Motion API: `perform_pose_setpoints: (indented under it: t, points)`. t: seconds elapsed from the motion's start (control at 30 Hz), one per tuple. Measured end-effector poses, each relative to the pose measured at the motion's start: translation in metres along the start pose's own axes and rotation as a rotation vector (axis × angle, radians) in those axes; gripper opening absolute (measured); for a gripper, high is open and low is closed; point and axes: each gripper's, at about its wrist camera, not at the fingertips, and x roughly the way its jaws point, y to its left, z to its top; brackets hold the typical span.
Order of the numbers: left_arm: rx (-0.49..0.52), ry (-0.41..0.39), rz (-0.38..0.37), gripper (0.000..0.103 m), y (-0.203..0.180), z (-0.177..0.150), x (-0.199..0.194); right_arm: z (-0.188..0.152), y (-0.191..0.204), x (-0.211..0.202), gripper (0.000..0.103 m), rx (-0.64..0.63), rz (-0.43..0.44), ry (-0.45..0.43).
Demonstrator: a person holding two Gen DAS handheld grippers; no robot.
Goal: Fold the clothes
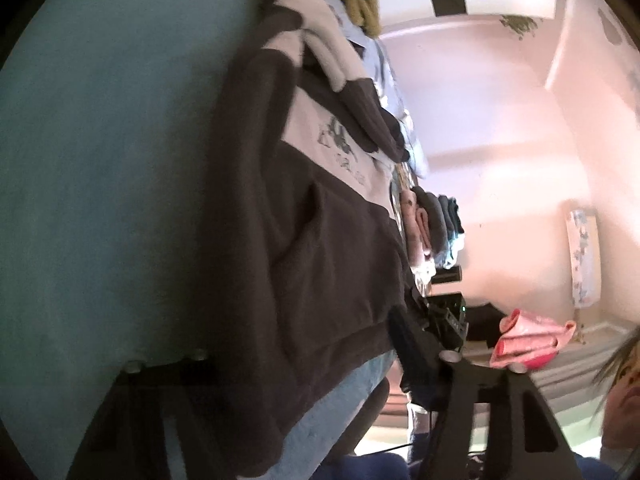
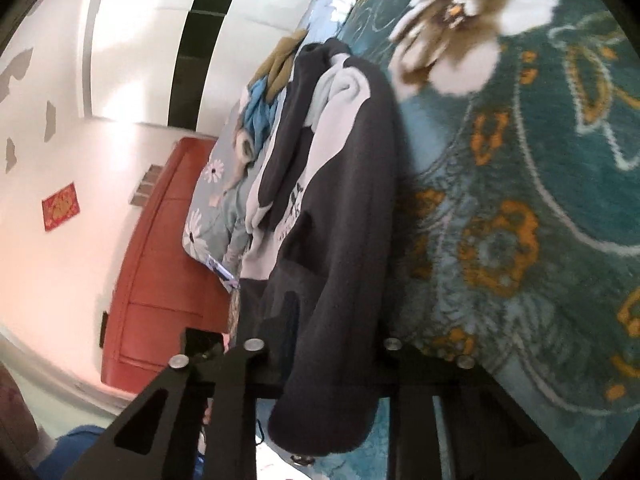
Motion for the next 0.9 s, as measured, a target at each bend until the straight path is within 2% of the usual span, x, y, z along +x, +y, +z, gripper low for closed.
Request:
perform_pose_setpoints:
  t: [0.1, 0.17, 0.23, 0.37, 0.47, 0.57, 0.67, 0.77, 0.8, 0.9]
  points:
    - [-0.042, -0.020, -0.001, 0.039, 0.006, -0.003, -0.003, -0.004, 0.002, -0.004, 0.013, 0.007, -0.009, -0.019]
    - [-0.052, -0.043, 0.008, 0.007, 0.006, -0.003, -0.008, -0.002, 0.009, -0.005, 0.011, 0.008, -0.028, -0.030]
    - [-0.055, -0.072, 0.008, 0.008, 0.003, 0.000, -0.015, 0.001, 0.017, -0.014, 0.010, -0.014, -0.034, -0.055]
    - [0.011, -0.136, -0.018, 0.008, -0.016, 0.005, -0.035, 0.007, 0.022, -0.028, 0.009, -0.037, -0.052, -0.089]
    - [-0.026, -0.108, 0.021, 0.008, 0.000, 0.000, -0.025, 0.004, 0.005, -0.024, 0.009, 0.009, -0.095, -0.075]
    - [-0.103, -0.075, 0.098, 0.008, 0.029, -0.006, -0.012, 0.002, -0.012, -0.021, 0.009, 0.054, -0.138, -0.061]
    - [-0.138, -0.078, 0.073, 0.008, 0.038, -0.006, -0.013, 0.001, -0.020, -0.020, 0.009, 0.080, -0.133, -0.063]
    - [-0.072, -0.065, 0.138, 0.011, 0.027, -0.007, -0.011, 0.002, -0.016, -0.018, 0.009, 0.051, -0.151, -0.047]
    - [-0.075, -0.058, 0.130, 0.011, 0.027, -0.007, -0.010, 0.002, -0.015, -0.018, 0.011, 0.045, -0.153, -0.041]
    - [-0.084, -0.037, 0.106, 0.020, 0.027, -0.008, -0.008, 0.002, -0.019, -0.020, 0.013, 0.050, -0.137, -0.033]
